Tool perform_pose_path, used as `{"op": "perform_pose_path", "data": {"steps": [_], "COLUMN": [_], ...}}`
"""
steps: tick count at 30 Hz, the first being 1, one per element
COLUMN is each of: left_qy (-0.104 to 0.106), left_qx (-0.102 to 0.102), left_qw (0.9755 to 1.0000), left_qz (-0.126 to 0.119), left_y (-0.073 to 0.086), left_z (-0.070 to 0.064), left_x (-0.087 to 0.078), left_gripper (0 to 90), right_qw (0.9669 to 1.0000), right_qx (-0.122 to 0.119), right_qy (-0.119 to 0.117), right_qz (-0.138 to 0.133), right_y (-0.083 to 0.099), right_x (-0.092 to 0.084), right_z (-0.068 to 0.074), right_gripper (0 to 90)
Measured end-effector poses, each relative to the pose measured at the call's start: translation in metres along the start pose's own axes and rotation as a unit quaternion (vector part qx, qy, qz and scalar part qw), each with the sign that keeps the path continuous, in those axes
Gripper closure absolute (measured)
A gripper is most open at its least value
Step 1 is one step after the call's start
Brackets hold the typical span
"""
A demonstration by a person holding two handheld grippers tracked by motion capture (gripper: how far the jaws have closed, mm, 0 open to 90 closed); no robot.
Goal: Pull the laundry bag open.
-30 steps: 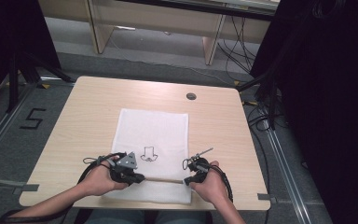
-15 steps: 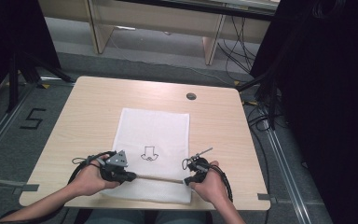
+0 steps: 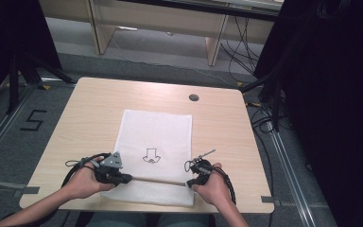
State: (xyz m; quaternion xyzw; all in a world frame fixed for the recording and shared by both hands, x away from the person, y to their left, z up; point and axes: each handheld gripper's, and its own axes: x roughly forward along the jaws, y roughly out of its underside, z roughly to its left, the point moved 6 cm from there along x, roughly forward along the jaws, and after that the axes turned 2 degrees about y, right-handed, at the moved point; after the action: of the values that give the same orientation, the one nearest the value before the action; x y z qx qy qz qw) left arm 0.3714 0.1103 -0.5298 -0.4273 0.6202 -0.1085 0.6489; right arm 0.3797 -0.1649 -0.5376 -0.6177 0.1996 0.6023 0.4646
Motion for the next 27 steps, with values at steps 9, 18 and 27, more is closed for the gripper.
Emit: {"op": "perform_pose_path", "data": {"steps": [9,18,27], "left_qy": [-0.011,-0.025,-0.041], "left_qx": [-0.009,-0.024,-0.034], "left_qw": [0.9999,0.9994,0.9984], "left_qz": [0.003,0.007,0.020], "left_y": [0.008,0.019,0.033], "left_z": [0.003,0.012,0.023], "left_x": [-0.006,-0.019,-0.033], "left_gripper": [87.5,87.4,87.4], "right_qw": [1.0000,1.0000,1.0000], "right_qx": [0.000,0.001,0.001], "right_qy": [0.000,0.000,0.001], "right_qz": [0.001,0.000,-0.001], "right_y": [0.000,0.000,0.000], "right_x": [0.000,0.000,0.000], "right_z": [0.000,0.000,0.000], "right_gripper": [90.0,90.0,90.0]}}
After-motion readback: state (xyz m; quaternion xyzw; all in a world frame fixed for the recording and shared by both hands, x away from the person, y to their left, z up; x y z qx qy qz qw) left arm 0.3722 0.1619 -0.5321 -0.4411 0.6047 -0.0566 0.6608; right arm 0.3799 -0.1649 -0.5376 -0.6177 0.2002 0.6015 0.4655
